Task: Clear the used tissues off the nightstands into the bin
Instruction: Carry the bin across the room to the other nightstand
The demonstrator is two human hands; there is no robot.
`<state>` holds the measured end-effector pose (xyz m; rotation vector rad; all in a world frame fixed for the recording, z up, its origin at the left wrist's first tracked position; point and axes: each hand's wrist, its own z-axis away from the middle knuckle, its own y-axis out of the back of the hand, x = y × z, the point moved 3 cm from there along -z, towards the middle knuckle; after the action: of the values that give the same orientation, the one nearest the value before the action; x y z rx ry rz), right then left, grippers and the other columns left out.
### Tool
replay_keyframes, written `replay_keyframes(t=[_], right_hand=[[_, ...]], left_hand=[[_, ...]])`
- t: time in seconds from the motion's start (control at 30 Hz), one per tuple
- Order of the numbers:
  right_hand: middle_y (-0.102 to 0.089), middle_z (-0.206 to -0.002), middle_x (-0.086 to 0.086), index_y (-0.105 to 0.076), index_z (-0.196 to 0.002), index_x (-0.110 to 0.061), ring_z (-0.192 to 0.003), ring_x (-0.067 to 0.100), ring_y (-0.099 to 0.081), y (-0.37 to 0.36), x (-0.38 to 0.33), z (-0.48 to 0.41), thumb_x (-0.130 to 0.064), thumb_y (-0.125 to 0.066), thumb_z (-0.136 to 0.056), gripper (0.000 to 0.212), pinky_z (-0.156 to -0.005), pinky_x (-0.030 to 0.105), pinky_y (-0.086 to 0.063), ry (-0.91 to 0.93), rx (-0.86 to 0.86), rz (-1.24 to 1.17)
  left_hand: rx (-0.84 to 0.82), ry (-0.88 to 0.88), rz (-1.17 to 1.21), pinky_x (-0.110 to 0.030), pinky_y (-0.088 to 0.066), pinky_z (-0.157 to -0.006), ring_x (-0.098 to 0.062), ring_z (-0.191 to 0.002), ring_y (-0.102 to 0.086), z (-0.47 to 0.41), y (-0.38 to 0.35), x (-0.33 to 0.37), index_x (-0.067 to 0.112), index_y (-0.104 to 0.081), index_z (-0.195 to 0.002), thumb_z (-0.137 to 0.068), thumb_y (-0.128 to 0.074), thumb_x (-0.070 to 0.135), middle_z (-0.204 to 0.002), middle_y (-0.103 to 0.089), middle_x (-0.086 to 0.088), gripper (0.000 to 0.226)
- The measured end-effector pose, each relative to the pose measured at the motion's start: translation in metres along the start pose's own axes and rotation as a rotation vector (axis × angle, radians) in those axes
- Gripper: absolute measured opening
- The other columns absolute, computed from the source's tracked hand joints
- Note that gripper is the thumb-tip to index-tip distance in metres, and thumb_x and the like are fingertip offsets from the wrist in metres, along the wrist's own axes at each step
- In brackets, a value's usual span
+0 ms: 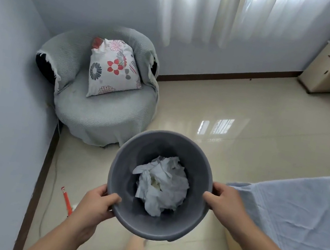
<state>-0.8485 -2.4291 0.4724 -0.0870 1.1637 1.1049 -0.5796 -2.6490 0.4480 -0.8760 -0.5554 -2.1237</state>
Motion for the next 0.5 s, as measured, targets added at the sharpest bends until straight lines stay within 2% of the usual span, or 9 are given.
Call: replay_keyframes(t=[0.13,0.23,0.33,0.47,0.5], right_hand=[[-0.054,-0.059,-0.009,-0.064,-0.077,-0.012,-0.058,0.011,-0.045,0.010,-0.018,-0.072,-0.025,-0.057,-0.076,0.015,-0.059,0.033,-0.038,-0.090,0.043,-0.086],[-0.057,-0.062,-0.004,-0.066,-0.075,-0.008,-0.062,0.014,-0.050,0.031,-0.036,-0.118,-0.015,-0.059,-0.079,0.010,-0.062,0.035,-0.043,-0.149,0.105,-0.131],[-0.060,-0.066,0.001,-0.067,-0.075,-0.007,-0.067,0.017,-0.054,0.067,-0.056,-0.154,-0.013,-0.061,-0.080,0.010,-0.069,0.039,-0.049,-0.179,0.183,-0.170],[-0.054,-0.059,-0.006,-0.062,-0.069,-0.012,-0.059,0.012,-0.048,0.124,-0.068,-0.191,-0.011,-0.063,-0.082,0.013,-0.063,0.033,-0.045,-0.209,0.327,-0.245],[-0.054,-0.059,-0.006,-0.063,-0.071,-0.012,-0.059,0.011,-0.047,0.138,-0.067,-0.202,-0.012,-0.063,-0.081,0.010,-0.063,0.033,-0.043,-0.217,0.356,-0.265]], left_hand=[[-0.093,0.012,-0.022,-0.033,-0.065,-0.066,-0.029,-0.090,-0.081,-0.093,-0.023,0.056,0.011,-0.076,-0.110,-0.088,-0.063,-0.008,-0.101,-0.083,-0.009,0.032],[-0.172,0.015,-0.080,-0.032,-0.065,-0.066,-0.027,-0.088,-0.081,-0.156,-0.048,0.110,0.009,-0.076,-0.110,-0.089,-0.063,-0.008,-0.102,-0.083,-0.011,0.030],[-0.267,-0.012,-0.154,-0.032,-0.065,-0.067,-0.028,-0.090,-0.080,-0.205,-0.085,0.177,0.009,-0.078,-0.107,-0.089,-0.064,-0.007,-0.105,-0.082,-0.013,0.028],[-0.417,-0.059,-0.249,-0.024,-0.062,-0.059,-0.024,-0.087,-0.081,-0.248,-0.152,0.268,0.022,-0.083,-0.096,-0.088,-0.065,-0.003,-0.104,-0.083,-0.008,0.032],[-0.446,-0.068,-0.269,-0.025,-0.063,-0.062,-0.024,-0.089,-0.081,-0.258,-0.172,0.286,0.025,-0.084,-0.096,-0.088,-0.066,-0.002,-0.105,-0.083,-0.007,0.033]])
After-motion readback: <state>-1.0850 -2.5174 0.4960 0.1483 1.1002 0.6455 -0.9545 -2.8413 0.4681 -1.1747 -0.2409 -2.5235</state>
